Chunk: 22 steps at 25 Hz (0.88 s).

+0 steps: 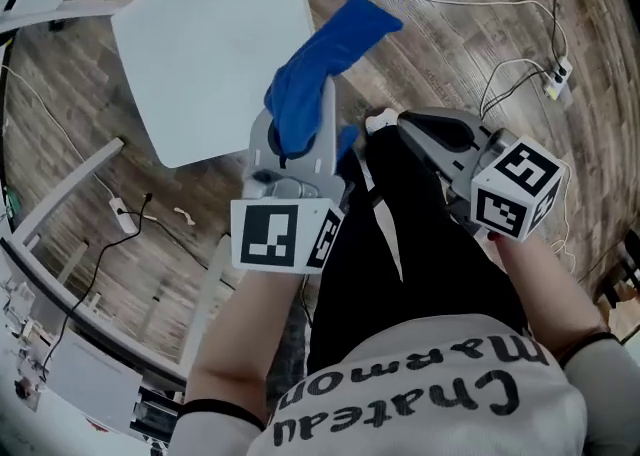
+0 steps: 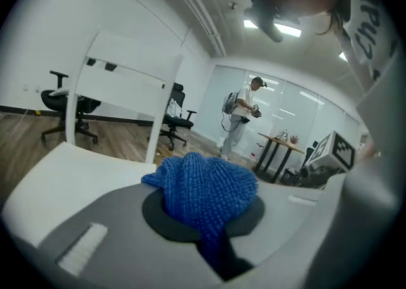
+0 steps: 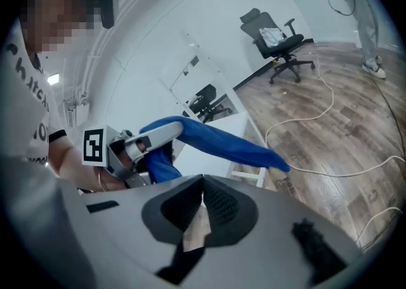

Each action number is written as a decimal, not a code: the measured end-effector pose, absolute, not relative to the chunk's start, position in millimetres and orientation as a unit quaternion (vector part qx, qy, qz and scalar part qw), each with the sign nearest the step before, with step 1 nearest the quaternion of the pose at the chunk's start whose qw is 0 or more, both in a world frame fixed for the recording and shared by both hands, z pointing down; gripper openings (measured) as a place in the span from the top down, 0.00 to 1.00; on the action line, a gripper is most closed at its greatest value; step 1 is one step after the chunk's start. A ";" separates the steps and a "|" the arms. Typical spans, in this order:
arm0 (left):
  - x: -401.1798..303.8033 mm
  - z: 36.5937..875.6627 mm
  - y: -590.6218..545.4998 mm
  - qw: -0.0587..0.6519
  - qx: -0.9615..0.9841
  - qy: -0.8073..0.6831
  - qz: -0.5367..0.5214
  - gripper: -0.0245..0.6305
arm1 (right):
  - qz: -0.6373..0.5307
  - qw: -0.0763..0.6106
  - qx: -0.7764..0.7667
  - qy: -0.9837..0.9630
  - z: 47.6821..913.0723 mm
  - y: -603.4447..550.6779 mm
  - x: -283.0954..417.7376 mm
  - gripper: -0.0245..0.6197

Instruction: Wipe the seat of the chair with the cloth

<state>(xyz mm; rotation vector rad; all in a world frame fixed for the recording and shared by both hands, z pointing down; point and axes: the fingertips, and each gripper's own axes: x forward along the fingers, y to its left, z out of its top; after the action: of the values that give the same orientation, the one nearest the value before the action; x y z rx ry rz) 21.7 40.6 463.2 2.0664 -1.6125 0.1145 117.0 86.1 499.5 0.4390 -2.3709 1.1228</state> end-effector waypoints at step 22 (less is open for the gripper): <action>-322.2 652.6 187.5 0.276 0.522 -0.700 0.403 0.91 | 0.407 0.286 0.088 -0.863 519.4 152.4 -45.3 0.94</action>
<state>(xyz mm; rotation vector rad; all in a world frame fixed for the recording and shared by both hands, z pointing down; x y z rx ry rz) -322.2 187.5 652.6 1.4012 -1.8793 1.0828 -45.3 152.4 519.4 0.2343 -2.3060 1.0891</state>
